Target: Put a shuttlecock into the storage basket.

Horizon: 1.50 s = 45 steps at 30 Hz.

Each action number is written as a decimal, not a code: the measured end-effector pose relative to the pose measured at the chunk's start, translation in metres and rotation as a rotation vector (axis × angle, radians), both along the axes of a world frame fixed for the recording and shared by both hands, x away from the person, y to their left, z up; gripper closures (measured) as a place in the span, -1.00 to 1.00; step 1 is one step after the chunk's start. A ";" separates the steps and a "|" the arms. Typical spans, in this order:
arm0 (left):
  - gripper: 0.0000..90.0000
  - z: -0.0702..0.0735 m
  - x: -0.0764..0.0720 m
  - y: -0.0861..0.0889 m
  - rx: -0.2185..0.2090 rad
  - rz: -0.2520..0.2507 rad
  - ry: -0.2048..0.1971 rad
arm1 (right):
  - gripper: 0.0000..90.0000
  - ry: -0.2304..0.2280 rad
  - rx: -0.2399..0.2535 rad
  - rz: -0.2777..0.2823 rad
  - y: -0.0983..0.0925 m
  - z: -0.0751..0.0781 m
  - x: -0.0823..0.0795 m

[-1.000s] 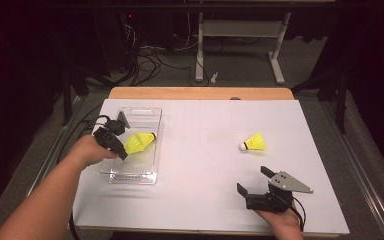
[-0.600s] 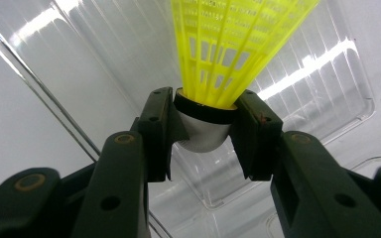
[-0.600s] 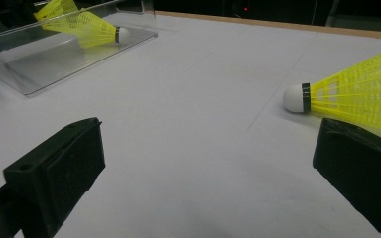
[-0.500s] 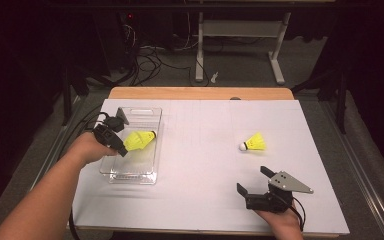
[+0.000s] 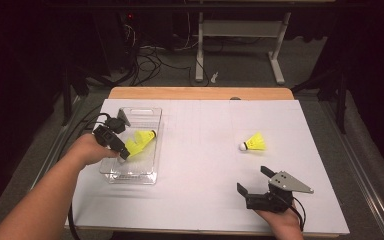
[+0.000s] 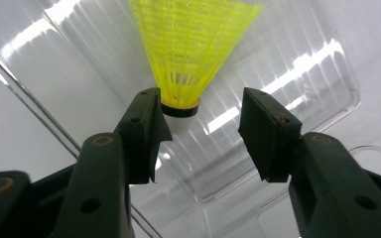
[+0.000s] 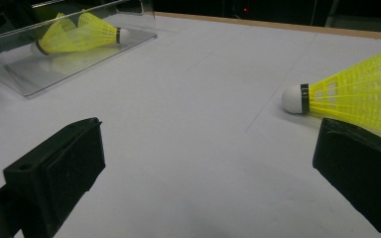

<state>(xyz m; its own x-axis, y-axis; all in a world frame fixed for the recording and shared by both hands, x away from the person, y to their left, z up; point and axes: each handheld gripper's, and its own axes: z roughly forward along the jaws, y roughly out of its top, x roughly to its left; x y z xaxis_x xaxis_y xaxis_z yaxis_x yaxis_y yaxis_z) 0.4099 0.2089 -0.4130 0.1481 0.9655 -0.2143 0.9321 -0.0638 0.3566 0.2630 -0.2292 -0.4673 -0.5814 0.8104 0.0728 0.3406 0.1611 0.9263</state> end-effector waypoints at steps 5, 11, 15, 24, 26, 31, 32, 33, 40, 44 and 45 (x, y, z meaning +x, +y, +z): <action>0.07 0.005 -0.005 -0.004 -0.013 -0.007 0.000 | -1.00 0.003 0.002 -0.004 0.000 0.000 0.000; -0.04 0.014 -0.010 -0.003 -0.047 -0.007 0.010 | -1.00 -0.001 0.000 -0.004 0.000 0.000 -0.001; -0.12 0.016 -0.014 -0.004 -0.053 -0.015 0.023 | -1.00 -0.003 -0.001 -0.005 0.000 0.001 -0.001; -0.28 0.022 -0.018 -0.008 -0.078 -0.020 0.038 | -1.00 -0.003 -0.004 -0.008 -0.001 0.001 -0.002; -0.32 0.022 -0.018 -0.009 -0.081 -0.017 0.039 | -1.00 -0.001 -0.002 -0.008 -0.001 0.000 -0.001; -0.48 0.022 -0.021 -0.013 -0.079 -0.027 0.038 | -1.00 -0.002 -0.004 -0.009 -0.002 0.000 -0.001; -0.54 0.022 -0.022 -0.014 -0.076 -0.027 0.037 | -1.00 -0.002 -0.004 -0.010 -0.002 0.000 -0.002; -0.57 0.023 -0.023 -0.014 -0.074 -0.031 0.040 | -1.00 -0.003 -0.005 -0.009 -0.002 0.000 -0.002; -0.85 0.024 -0.027 -0.019 -0.072 -0.042 0.038 | -1.00 0.000 -0.007 -0.011 -0.002 0.000 -0.001; -0.98 0.025 -0.030 -0.023 -0.066 -0.054 0.039 | -1.00 0.000 -0.010 -0.013 -0.002 0.000 -0.001; -0.99 0.026 -0.031 -0.024 -0.071 -0.051 0.037 | -1.00 -0.001 -0.011 -0.015 -0.002 0.000 -0.001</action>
<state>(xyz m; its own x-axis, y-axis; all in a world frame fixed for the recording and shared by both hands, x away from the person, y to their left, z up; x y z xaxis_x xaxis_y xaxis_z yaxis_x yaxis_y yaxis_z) 0.3791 0.1854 -0.3874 0.1877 0.9390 -0.2880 0.9408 -0.0877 0.3275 0.2621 -0.2312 -0.4675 -0.5688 0.8200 0.0637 0.3426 0.1658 0.9247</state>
